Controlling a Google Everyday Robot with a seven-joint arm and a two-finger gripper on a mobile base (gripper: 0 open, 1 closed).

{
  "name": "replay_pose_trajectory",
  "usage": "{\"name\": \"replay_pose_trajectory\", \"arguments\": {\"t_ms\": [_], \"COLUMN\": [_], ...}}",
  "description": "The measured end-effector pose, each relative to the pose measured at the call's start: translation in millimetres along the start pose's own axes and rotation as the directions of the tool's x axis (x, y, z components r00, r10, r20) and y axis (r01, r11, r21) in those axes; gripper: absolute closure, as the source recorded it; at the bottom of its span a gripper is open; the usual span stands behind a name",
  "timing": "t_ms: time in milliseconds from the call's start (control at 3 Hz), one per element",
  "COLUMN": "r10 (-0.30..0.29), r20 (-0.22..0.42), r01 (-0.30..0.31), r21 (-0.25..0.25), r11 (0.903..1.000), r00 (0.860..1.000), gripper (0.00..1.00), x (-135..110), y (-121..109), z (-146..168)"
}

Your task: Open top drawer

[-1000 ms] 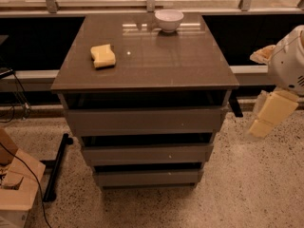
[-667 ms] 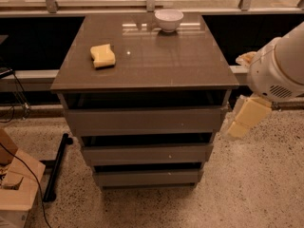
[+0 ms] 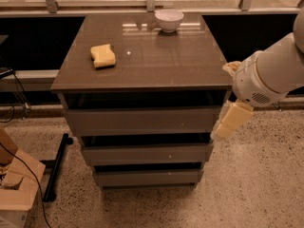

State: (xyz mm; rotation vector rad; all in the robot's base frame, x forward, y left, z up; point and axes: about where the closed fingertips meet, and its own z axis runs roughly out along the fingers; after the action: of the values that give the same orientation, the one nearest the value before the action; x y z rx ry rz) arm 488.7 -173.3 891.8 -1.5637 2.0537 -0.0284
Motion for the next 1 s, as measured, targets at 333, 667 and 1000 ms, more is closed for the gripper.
{"name": "replay_pose_trajectory", "arguments": {"t_ms": [333, 667, 1000], "r10": [0.021, 0.029, 0.029], "r20": [-0.031, -0.007, 0.017], "r01": [-0.020, -0.029, -0.028], "r21": [0.031, 0.008, -0.059], "r11": [0.9993, 0.9995, 0.9979], "r00": [0.999, 1.000, 0.999], "gripper": [0.00, 0.00, 0.00], "x": [-1.5, -7.4, 3.5], "y": [4.3, 18.1, 33.1], "z": [2.9, 42.4, 84.9]}}
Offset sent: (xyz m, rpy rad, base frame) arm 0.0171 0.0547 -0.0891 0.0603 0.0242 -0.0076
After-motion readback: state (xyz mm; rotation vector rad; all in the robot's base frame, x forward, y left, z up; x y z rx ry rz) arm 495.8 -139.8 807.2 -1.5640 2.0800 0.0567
